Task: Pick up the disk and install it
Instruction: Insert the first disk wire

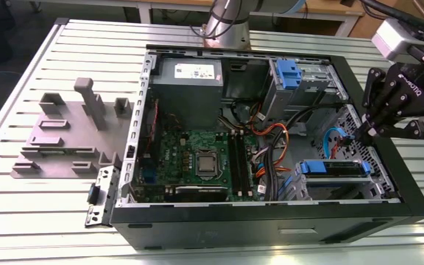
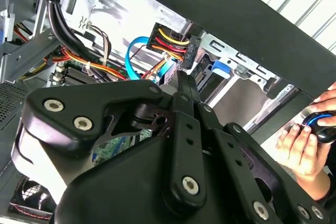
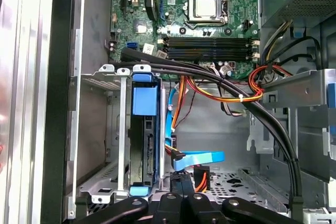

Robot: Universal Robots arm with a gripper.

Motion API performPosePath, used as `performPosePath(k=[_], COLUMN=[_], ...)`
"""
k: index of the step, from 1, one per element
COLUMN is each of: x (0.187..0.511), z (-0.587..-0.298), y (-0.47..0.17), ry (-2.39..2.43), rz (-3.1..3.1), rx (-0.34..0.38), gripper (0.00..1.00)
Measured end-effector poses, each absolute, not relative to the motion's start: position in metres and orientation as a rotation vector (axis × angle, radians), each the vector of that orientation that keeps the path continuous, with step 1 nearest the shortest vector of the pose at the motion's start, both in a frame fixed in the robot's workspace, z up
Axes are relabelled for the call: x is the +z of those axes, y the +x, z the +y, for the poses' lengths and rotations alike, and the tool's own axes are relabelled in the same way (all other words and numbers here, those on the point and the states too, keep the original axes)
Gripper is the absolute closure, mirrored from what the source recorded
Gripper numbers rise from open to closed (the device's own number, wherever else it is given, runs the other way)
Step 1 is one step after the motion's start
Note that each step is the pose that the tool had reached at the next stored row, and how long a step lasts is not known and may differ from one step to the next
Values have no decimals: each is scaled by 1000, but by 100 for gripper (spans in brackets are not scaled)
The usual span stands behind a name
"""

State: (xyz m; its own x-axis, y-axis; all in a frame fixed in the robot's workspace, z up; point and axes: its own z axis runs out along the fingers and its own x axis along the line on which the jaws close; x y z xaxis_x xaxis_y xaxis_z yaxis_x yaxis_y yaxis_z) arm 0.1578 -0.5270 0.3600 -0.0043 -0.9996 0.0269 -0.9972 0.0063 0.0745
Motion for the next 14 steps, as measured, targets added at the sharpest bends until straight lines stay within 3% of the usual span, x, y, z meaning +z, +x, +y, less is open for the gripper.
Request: performPosePath(k=[14], x=[360], z=[-525], y=[160], ry=[2164], rz=[-2176], rx=[-51], gripper=[89])
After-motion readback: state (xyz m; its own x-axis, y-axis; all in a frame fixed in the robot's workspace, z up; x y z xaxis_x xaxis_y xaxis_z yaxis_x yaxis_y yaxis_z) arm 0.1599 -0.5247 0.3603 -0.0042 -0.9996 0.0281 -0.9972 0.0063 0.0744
